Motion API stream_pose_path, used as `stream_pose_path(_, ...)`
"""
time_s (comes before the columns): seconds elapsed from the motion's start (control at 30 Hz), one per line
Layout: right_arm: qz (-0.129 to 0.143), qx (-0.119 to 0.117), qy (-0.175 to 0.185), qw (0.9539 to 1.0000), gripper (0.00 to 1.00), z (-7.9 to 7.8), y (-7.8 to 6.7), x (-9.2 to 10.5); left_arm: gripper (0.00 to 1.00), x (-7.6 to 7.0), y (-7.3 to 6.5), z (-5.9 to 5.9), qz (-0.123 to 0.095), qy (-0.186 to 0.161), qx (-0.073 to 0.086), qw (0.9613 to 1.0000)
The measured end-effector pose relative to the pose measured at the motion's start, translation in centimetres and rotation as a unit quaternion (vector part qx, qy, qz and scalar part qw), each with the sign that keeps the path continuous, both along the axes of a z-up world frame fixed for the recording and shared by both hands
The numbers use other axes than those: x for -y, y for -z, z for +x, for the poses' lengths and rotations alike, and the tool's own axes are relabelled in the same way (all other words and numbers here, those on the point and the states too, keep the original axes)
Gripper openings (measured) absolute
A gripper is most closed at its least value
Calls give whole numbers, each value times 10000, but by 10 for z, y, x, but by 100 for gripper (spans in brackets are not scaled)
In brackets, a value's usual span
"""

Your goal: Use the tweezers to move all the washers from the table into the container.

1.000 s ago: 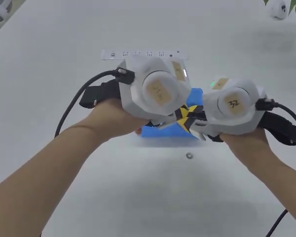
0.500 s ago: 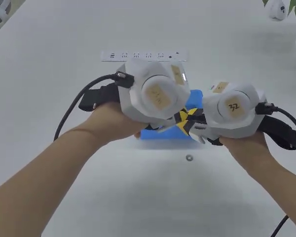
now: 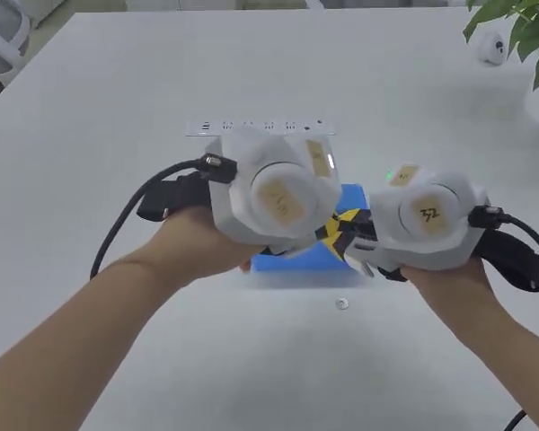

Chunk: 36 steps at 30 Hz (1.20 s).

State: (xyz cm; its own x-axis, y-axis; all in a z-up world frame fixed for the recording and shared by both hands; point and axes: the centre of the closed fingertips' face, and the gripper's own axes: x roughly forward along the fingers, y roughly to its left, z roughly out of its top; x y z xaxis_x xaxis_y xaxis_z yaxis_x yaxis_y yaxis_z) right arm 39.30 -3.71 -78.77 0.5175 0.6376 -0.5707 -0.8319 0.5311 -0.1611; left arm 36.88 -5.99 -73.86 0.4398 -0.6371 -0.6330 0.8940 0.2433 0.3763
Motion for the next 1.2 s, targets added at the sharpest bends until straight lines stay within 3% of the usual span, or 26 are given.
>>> stream_pose_path(0.13, 116, 58, 134, 9998, 6, -5, -10, 3, 0, 2, -10, -7, -44, 33, 90, 9999)
stream_pose_path(0.23, 354, -20, 338, 9988, 8, -9, -18, 5, 0, 2, -17, -12, -75, 40, 169, 9998)
stream_pose_path(0.47, 526, -69, 389, 9978, 11, -20, -23, 8, 0, 4, -23, -24, -90, 108, 160, 9998)
stream_pose_path(0.83, 563, -288, 321, 9975, 9, -44, -8, 13, 0, 11, -14, -38, -186, 205, -83, 9996)
stream_pose_path(1.03, 642, -368, 413, 9964, 11, -46, -7, 18, 0, 13, -6, -41, -151, 261, -224, 9993)
stream_pose_path(1.2, 550, -414, 290, 9972, 9, -49, -2, 17, 0, 15, -2, -43, -209, 281, -348, 9988)
